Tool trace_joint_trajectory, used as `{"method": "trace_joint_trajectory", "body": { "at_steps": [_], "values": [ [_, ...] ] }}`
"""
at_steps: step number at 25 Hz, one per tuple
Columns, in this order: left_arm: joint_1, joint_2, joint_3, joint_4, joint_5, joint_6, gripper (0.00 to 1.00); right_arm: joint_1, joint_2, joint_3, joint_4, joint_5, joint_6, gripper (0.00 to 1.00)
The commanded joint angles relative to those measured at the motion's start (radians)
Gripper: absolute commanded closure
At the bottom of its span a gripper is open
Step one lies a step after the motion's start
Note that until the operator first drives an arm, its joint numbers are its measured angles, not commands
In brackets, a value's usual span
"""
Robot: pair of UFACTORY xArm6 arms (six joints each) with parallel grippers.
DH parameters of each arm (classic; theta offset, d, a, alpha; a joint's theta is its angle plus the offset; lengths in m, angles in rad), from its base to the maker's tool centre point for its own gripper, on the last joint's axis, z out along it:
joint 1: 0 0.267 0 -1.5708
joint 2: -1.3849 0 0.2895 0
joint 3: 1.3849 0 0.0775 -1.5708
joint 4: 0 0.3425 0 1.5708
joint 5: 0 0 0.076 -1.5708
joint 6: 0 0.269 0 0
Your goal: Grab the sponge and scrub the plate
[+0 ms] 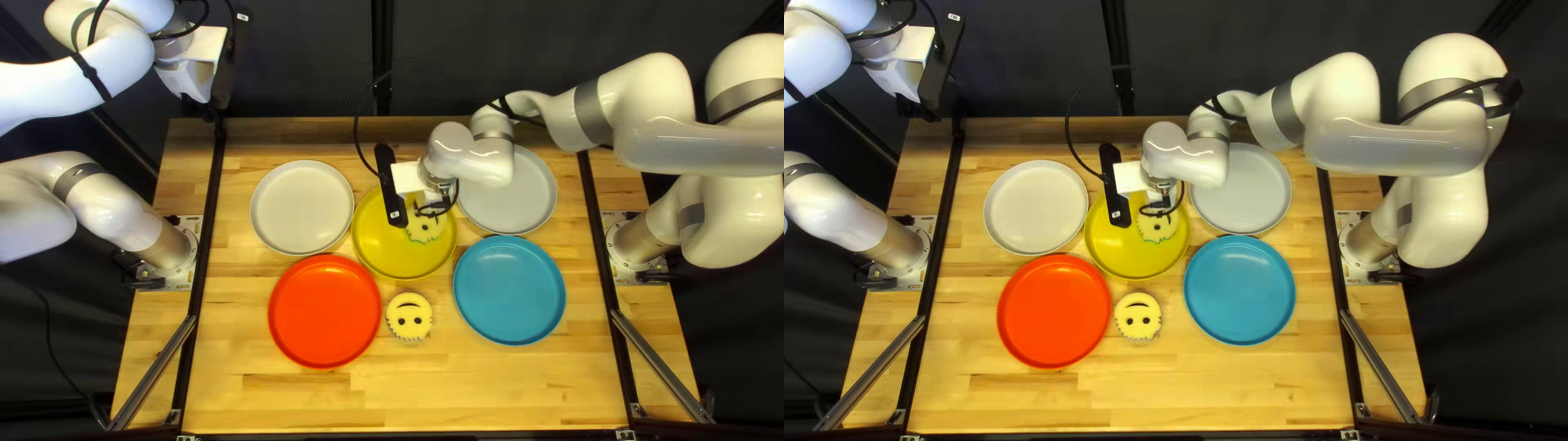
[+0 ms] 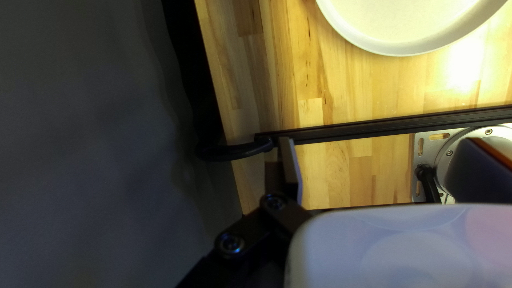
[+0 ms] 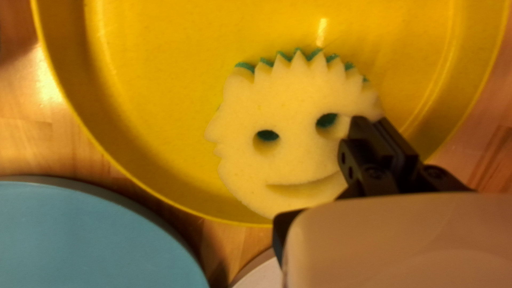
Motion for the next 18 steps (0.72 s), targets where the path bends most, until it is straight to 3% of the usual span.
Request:
{"method": "trace_joint_trajectory", "body": {
  "at_steps": [1,4,18],
  "values": [
    [0.0,0.0,0.0,0.0,0.0,0.0,0.0,0.023,-0.007,0.002,-0.013,0.014,0.018,1.0],
    [0.0,0.0,0.0,0.0,0.0,0.0,0.0,0.024,0.01,-0.021,-0.015,0.021,0.013,1.0],
    [0.0,0.0,0.0,0.0,0.0,0.0,0.0,-0.126,0.203,-0.288,0.065,0.089,-0.173,1.0]
  ]
}}
